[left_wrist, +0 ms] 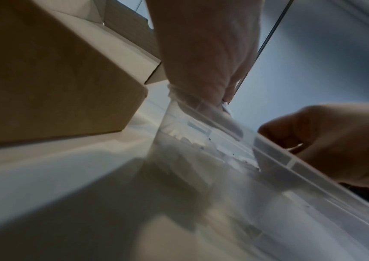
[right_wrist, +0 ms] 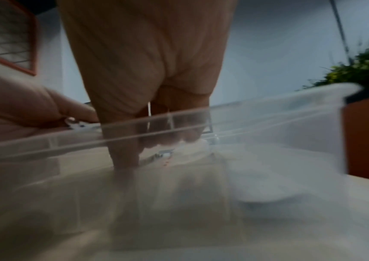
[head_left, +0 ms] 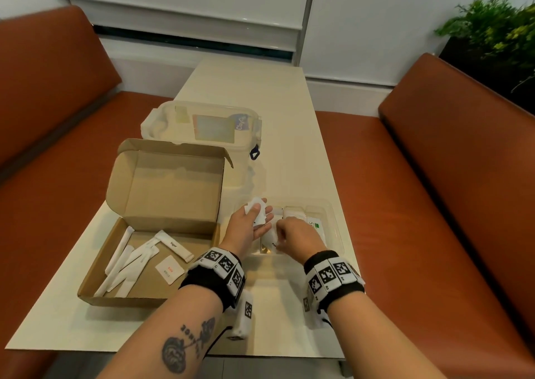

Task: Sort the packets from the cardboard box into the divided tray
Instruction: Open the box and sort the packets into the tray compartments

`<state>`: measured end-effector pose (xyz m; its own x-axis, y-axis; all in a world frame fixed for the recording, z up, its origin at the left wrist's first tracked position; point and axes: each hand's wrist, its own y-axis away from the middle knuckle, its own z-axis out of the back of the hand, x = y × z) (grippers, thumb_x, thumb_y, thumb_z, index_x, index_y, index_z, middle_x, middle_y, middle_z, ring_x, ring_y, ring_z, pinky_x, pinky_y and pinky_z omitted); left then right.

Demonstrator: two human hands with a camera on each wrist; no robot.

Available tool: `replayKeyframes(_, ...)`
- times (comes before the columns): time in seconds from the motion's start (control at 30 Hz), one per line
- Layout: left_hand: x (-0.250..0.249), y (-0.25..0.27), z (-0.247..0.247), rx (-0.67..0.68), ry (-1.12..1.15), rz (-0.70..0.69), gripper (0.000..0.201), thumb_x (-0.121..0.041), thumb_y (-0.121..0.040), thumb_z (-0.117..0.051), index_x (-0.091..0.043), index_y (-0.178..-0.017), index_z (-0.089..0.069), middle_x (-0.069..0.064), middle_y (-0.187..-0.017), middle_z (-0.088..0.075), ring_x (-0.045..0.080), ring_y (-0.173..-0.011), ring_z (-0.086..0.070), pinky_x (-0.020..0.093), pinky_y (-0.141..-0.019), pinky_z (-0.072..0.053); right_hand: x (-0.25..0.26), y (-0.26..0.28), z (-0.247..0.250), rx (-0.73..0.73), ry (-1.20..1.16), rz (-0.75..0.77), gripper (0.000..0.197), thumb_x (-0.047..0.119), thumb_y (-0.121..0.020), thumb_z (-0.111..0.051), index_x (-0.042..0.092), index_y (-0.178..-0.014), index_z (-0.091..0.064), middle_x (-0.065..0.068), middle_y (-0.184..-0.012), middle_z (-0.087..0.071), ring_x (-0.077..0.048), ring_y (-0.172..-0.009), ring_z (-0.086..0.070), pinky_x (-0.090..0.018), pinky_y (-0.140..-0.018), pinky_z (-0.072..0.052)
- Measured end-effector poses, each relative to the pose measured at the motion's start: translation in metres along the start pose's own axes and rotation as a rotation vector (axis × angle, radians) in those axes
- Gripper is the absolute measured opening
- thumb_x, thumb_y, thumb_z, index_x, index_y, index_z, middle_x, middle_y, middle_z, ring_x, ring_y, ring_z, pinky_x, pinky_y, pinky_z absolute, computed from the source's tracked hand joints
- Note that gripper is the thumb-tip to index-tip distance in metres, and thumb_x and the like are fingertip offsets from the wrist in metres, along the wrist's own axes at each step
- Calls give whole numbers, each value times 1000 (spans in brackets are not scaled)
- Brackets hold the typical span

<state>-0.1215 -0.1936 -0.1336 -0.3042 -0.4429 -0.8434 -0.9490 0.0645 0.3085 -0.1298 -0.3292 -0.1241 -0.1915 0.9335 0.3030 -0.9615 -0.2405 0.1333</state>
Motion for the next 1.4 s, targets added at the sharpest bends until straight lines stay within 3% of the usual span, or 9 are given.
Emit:
replayKeyframes(0.13,0,-1,0,-1,21,0,22,-19,-101,-40,-17,-103,-62,8,-103,-68,19,-97,-65,27,-81,-56,6,-8,-3,58,36,27,7,5,-86,-54,11,-86,-59,-10,-89,-57,-26,-81,-55,-29,-69,-40)
replayKeyframes(0.2,0,-1,0,-4,25,9,21,-19,-101,-41,-17,-104,-62,9,-106,-67,20,-99,-65,27,-82,-56,8,-8,-4,52,18,34,13,4,-89,-50,9,-93,-60,-13,-95,-62,-28,-85,-57,-28,-70,-39)
replayKeyframes(0.43,1,-1,1,-1,26,12,21,-20,-101,-42,-18,-103,-63,7,-102,-69,17,-94,-67,23,-75,-57,7,-10,-11,-27,11,11,19,4,-89,-45,19,-76,-42,-3,-77,-48,-21,-70,-44,-27,-64,-32)
replayKeyframes(0.63,0,-1,0,3,24,15,20,-20,-101,-42,-18,-104,-62,7,-105,-68,17,-94,-67,22,-73,-57,5,-11,-12,-68,-44,-3,15,8,-92,-42,14,-88,-56,-9,-87,-61,-21,-72,-50,-27,-65,-37)
replayKeyframes(0.73,0,0,0,7,14,14,20,-19,-101,-43,-19,-103,-62,7,-106,-68,16,-95,-67,23,-76,-57,2,-8,-10,-54,-101,-7,27,9,-86,-52,22,-69,-37,-4,-78,-53,-18,-71,-45,-26,-63,-33)
replayKeyframes(0.93,-1,1,1,32,-59,-4,16,-16,-99,-47,-20,-104,-62,7,-110,-69,18,-100,-68,27,-81,-57,1,0,6,-267,-431,-99,13,25,-91,-57,12,-89,-58,0,-76,-59,-14,-70,-53,-25,-66,-46)
replayKeyframes(1.1,-1,2,2,20,-140,-30,29,-11,-89,-63,-9,-118,-60,14,-109,-68,26,-100,-68,39,-87,-56,8,4,14,-311,-781,-152,6,23,-88,-64,19,-83,-62,3,-73,-67,-13,-64,-60,-29,-62,-55)
replayKeyframes(1.27,-5,3,4,34,-92,-5,26,-10,-85,-68,-9,-111,-63,16,-102,-70,25,-90,-71,29,-69,-58,6,8,17,-273,-1023,-183,9,7,-86,-65,9,-78,-61,4,-62,-66,-14,-57,-59,-27,-55,-55)
replayKeyframes(1.4,-6,5,4,22,-75,13,10,-17,-91,-61,-15,-98,-69,15,-101,-70,22,-86,-72,31,-68,-60,5,7,15,-266,-1061,-208,8,6,-86,-64,7,-79,-61,-2,-67,-68,-13,-55,-60,-28,-55,-55)
